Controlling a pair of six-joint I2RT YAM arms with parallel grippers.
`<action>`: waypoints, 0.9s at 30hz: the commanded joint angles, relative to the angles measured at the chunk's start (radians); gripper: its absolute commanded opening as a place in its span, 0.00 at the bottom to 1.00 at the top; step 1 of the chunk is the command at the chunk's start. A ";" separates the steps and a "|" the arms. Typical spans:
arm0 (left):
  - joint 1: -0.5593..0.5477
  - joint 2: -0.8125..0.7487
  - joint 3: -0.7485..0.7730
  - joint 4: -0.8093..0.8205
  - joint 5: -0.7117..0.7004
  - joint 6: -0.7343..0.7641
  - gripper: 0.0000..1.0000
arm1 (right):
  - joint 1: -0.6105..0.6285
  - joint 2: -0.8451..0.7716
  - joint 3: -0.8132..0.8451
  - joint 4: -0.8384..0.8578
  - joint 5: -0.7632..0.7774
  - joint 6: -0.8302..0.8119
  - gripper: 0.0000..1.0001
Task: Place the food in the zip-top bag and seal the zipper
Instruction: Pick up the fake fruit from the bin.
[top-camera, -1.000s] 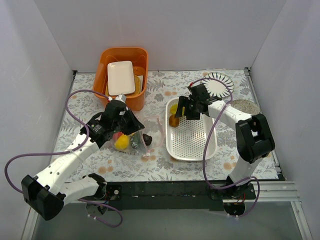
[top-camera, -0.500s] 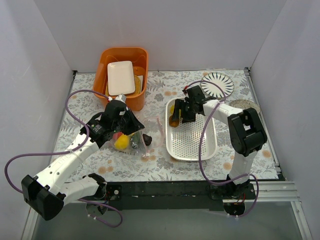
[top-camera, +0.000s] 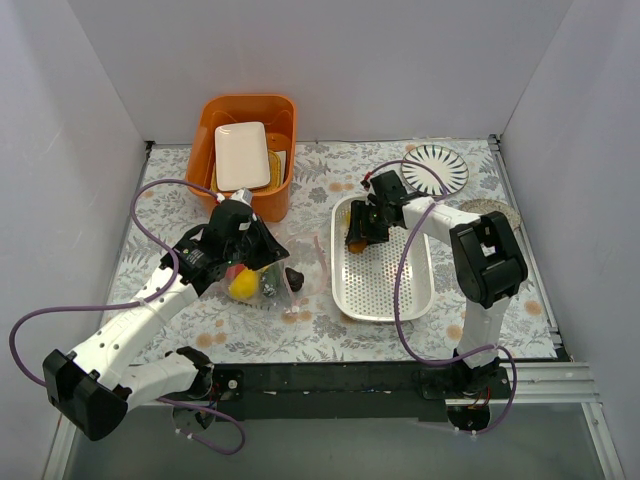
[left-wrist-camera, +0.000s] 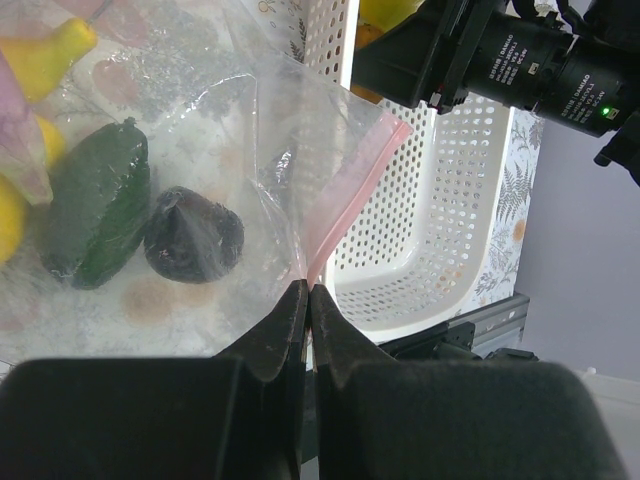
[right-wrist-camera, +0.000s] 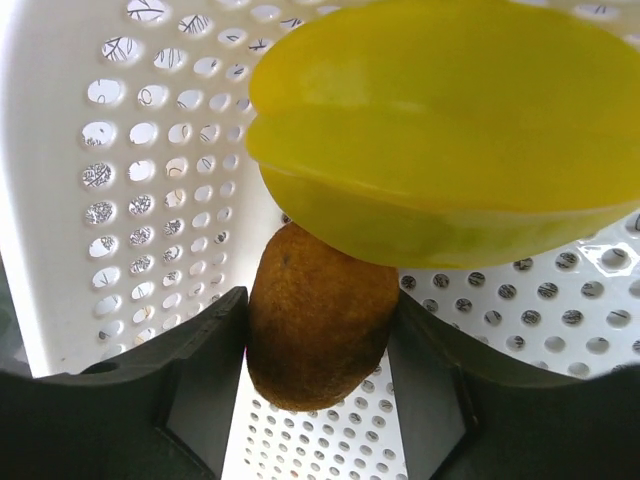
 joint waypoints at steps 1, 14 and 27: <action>-0.004 -0.005 0.022 0.009 0.001 0.004 0.00 | 0.002 -0.014 0.005 -0.008 0.035 -0.036 0.60; -0.005 -0.005 0.014 0.019 0.010 0.002 0.00 | 0.002 -0.175 -0.138 -0.047 0.113 -0.069 0.51; -0.004 -0.002 0.013 0.025 0.017 0.001 0.00 | 0.004 -0.237 -0.124 -0.145 0.179 -0.118 0.75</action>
